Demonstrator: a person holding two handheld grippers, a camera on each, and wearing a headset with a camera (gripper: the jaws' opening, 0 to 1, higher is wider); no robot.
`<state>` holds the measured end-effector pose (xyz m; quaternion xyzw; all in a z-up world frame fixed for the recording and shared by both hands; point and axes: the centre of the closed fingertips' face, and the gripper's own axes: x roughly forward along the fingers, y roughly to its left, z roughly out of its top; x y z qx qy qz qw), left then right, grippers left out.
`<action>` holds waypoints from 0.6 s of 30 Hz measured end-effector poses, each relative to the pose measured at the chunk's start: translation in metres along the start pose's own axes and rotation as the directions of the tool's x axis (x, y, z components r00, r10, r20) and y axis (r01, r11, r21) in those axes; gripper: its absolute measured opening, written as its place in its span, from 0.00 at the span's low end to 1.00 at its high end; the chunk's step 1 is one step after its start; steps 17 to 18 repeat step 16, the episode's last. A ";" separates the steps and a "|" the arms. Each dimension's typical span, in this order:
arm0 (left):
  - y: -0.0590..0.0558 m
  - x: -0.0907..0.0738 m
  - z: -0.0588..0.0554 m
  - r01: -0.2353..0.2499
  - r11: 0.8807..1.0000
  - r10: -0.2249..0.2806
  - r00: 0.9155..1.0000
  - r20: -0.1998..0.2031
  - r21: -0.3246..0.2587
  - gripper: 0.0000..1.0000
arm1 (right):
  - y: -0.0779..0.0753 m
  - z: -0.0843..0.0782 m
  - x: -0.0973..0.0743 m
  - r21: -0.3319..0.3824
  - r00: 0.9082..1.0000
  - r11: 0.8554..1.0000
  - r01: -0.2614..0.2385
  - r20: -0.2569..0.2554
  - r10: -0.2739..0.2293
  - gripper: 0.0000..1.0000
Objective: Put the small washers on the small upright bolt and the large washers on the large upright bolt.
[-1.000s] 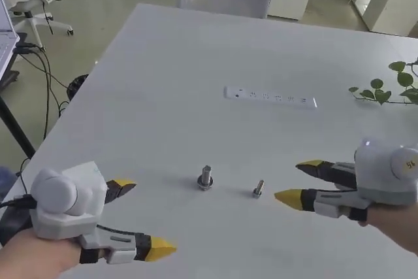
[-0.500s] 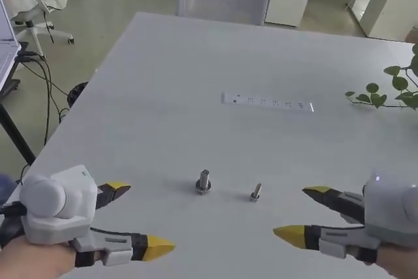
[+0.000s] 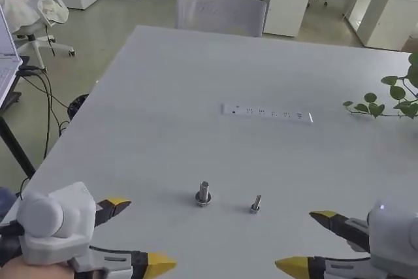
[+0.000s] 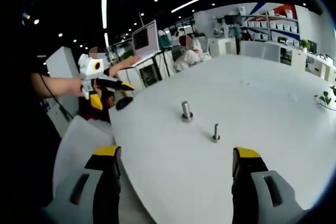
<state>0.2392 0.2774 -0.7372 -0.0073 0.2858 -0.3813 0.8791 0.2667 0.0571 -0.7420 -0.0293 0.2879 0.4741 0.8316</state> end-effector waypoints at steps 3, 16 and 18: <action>0.001 0.000 -0.002 0.002 1.000 -0.002 1.000 -0.002 -0.002 0.93 | 0.001 -0.003 0.000 0.001 1.000 1.000 -0.004 -0.009 0.004 0.88; 0.002 -0.002 -0.001 0.005 1.000 -0.005 1.000 -0.007 -0.002 0.91 | 0.003 0.000 0.002 -0.004 1.000 1.000 -0.009 -0.004 0.009 0.85; 0.002 -0.002 -0.001 0.005 1.000 -0.005 1.000 -0.007 -0.002 0.91 | 0.003 0.000 0.002 -0.004 1.000 1.000 -0.009 -0.004 0.009 0.85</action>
